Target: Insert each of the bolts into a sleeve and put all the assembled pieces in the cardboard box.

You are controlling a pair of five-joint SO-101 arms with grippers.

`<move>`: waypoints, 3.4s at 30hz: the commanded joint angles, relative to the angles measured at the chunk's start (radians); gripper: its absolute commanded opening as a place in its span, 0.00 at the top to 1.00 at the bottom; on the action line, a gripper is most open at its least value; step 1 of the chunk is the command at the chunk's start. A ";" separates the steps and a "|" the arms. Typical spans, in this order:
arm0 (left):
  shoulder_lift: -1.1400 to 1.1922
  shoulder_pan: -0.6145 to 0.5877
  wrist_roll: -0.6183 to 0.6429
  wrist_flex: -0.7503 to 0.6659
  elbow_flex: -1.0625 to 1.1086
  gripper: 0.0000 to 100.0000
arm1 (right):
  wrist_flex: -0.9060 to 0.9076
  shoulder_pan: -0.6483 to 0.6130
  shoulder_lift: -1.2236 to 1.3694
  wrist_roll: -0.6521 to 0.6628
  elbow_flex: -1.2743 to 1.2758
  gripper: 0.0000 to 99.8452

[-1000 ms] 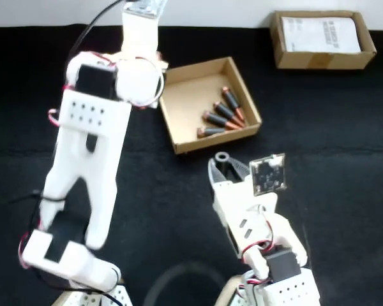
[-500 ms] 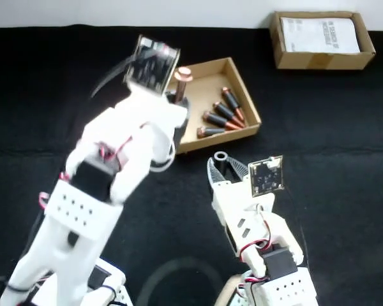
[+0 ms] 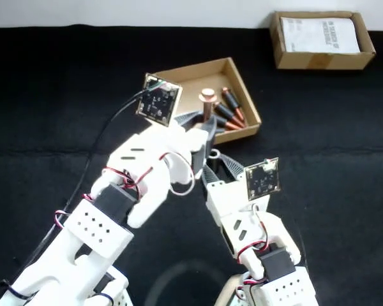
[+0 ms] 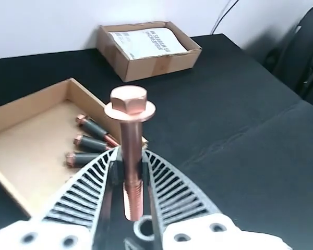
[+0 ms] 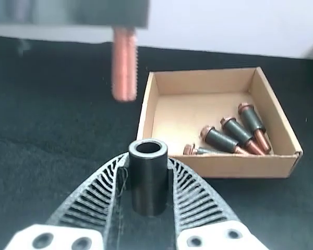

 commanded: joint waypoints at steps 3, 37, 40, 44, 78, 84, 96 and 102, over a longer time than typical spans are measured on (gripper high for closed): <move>-0.038 0.012 0.014 -0.028 -0.007 0.99 | -0.045 -0.007 0.005 -0.011 -0.007 0.99; -0.005 0.053 0.091 -0.058 0.070 0.99 | -0.045 -0.007 0.002 -0.009 -0.018 0.99; -0.001 0.051 0.083 -0.058 0.071 0.99 | -0.044 -0.007 0.002 -0.011 -0.018 0.99; -0.004 0.051 0.018 -0.120 0.122 0.99 | -0.042 -0.007 -0.001 -0.011 -0.018 0.99; -0.183 -0.065 -0.158 0.311 0.077 0.77 | -0.038 0.001 0.007 -0.002 -0.079 0.99; -0.226 -0.186 -0.236 0.348 0.058 0.79 | -0.045 0.025 0.081 0.038 -0.136 0.99; -0.433 -0.349 -0.233 0.347 0.107 0.99 | -0.045 0.088 0.627 0.043 -0.639 0.99; -0.599 -0.437 -0.232 0.345 0.286 0.99 | -0.044 0.105 0.935 0.044 -0.877 0.99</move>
